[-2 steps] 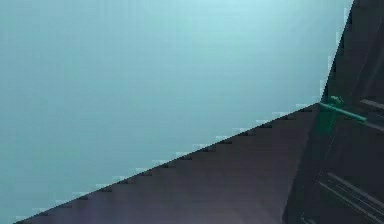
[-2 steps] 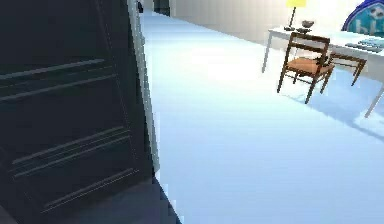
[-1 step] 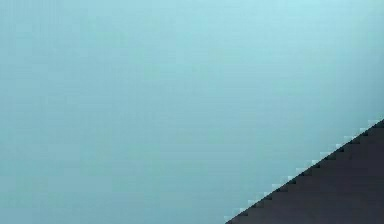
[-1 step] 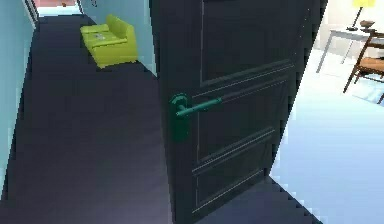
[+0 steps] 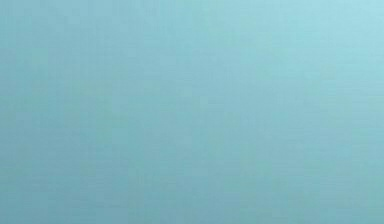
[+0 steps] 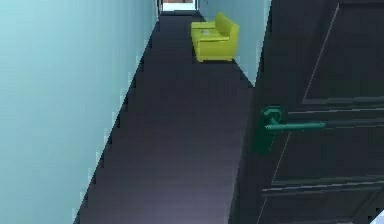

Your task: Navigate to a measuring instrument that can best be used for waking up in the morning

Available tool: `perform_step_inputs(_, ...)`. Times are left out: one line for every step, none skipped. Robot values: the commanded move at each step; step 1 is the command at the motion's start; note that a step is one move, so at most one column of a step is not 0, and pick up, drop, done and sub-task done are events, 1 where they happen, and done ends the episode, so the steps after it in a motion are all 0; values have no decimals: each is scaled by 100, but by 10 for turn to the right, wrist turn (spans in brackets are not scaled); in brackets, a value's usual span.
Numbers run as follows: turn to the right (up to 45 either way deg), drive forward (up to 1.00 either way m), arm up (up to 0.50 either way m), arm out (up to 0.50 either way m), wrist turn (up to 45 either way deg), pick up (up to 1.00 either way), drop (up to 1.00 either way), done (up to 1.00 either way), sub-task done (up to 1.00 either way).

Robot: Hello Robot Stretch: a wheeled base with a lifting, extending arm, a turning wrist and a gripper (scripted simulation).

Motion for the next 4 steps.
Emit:
perform_step_inputs(0, 5, 0, 0, 0, 0, 0, 0, 0)
perform_step_inputs(450, 0, 0, 0, 0, 0, 0, 0, 0)
perform_step_inputs(360, 0, 0, 0, 0, 0, 0, 0, 0)
perform_step_inputs(0, 40, 0, 0, 0, 0, 0, 0, 0)
